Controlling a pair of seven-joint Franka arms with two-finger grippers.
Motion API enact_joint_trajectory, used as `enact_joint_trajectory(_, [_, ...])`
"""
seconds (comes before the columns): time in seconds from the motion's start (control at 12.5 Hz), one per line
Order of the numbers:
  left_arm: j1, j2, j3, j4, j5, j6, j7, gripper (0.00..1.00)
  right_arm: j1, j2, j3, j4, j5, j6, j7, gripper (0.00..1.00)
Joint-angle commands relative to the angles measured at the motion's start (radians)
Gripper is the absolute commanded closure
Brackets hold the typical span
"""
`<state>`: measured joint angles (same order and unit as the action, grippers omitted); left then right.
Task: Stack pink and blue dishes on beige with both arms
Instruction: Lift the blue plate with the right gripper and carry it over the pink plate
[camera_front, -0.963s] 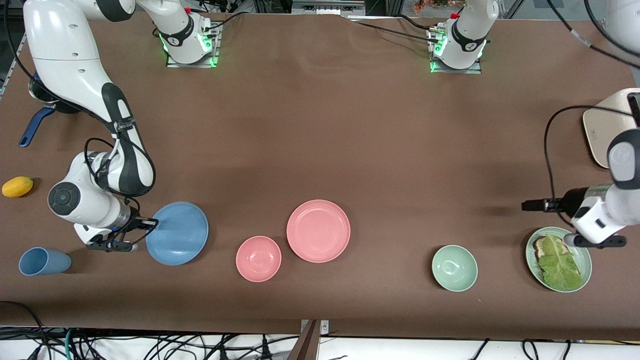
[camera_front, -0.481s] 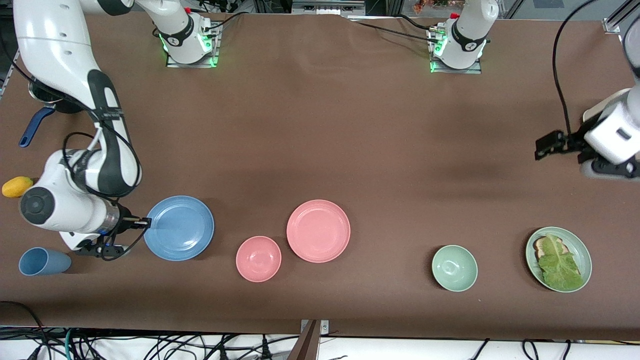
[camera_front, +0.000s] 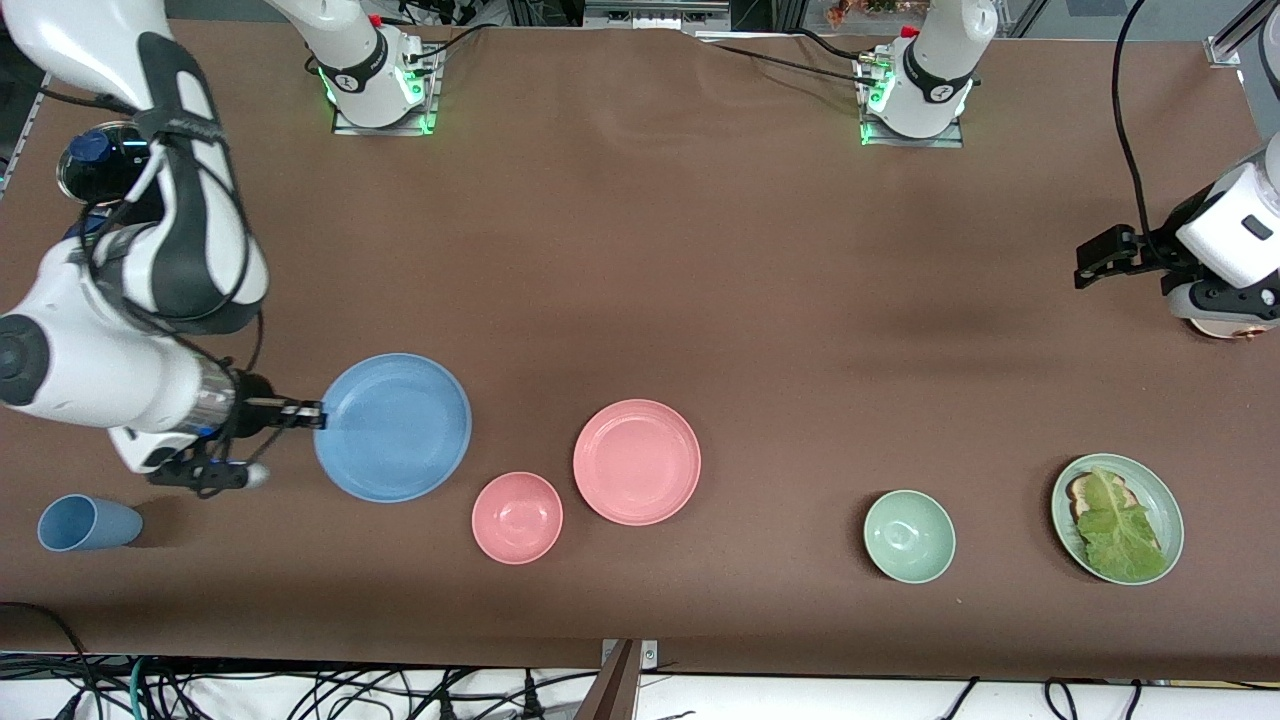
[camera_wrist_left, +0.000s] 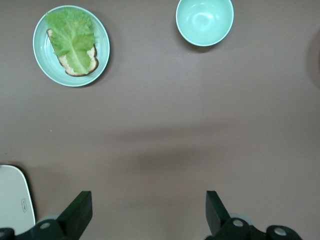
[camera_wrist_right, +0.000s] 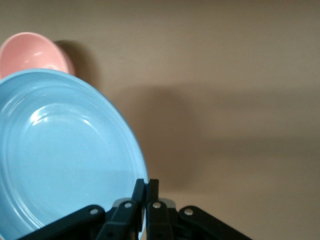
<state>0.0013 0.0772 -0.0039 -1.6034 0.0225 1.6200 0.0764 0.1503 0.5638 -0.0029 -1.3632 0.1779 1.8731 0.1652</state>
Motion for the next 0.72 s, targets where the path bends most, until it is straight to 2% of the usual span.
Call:
enact_joint_trajectory(0.0, [0.0,0.015,0.004,0.039,0.007,-0.005,0.02,0.0,0.127,0.033,-0.003,0.012,0.005,0.088,0.173,1.0])
enact_joint_trajectory(0.32, [0.003,0.013,0.005,0.049,-0.019,0.004,0.02,0.0,0.277,0.154,-0.005,0.078,0.003,0.262,0.419,1.0])
enact_joint_trajectory(0.64, [-0.003,0.03,0.004,0.051,-0.029,0.005,0.005,0.0,0.339,0.257,-0.005,0.111,0.005,0.434,0.53,1.0])
